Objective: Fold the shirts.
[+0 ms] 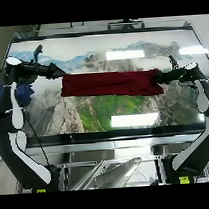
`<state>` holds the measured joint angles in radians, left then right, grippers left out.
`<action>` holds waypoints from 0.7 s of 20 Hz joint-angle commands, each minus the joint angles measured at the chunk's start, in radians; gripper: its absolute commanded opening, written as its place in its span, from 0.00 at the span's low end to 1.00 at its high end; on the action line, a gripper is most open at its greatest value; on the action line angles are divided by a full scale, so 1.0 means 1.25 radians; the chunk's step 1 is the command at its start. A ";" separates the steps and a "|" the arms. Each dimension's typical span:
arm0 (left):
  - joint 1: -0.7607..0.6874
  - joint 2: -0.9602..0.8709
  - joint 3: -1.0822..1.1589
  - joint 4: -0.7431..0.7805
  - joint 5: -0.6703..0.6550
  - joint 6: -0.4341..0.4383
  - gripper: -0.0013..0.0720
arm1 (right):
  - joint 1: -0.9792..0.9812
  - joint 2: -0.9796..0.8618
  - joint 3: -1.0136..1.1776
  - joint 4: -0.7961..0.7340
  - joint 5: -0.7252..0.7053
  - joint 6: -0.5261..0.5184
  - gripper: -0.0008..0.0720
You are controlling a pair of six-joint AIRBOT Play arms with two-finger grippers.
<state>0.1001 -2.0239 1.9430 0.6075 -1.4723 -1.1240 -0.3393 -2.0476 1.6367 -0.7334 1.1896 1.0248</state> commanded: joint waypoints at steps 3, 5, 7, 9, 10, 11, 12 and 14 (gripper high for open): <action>-0.229 -0.051 0.000 0.002 0.220 0.013 0.02 | 0.004 0.084 0.051 0.019 0.081 0.019 0.04; -0.327 -0.094 0.000 0.002 0.368 -0.010 0.02 | 0.006 0.129 0.075 0.019 0.111 0.034 0.04; -0.399 -0.132 0.000 0.000 0.496 -0.042 0.02 | 0.016 0.174 0.098 0.022 0.137 0.037 0.04; -0.455 -0.161 0.000 0.000 0.595 -0.074 0.02 | 0.033 0.211 0.121 0.046 0.151 0.037 0.04; -0.473 -0.172 0.001 0.000 0.621 -0.080 0.02 | 0.038 0.227 0.129 0.050 0.151 0.037 0.04; -0.487 -0.186 0.013 0.001 0.626 -0.101 0.02 | 0.045 0.240 0.139 0.052 0.152 0.037 0.04; -0.494 -0.203 0.038 -0.001 0.621 -0.130 0.02 | 0.052 0.246 0.152 0.052 0.160 0.043 0.04; -0.500 -0.240 0.107 -0.001 0.601 -0.177 0.02 | 0.062 0.252 0.177 0.055 0.196 0.047 0.04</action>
<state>-0.4858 -2.2673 2.0029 0.6071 -0.7708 -1.2575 -0.2817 -1.7638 1.8164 -0.6804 1.3869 1.0740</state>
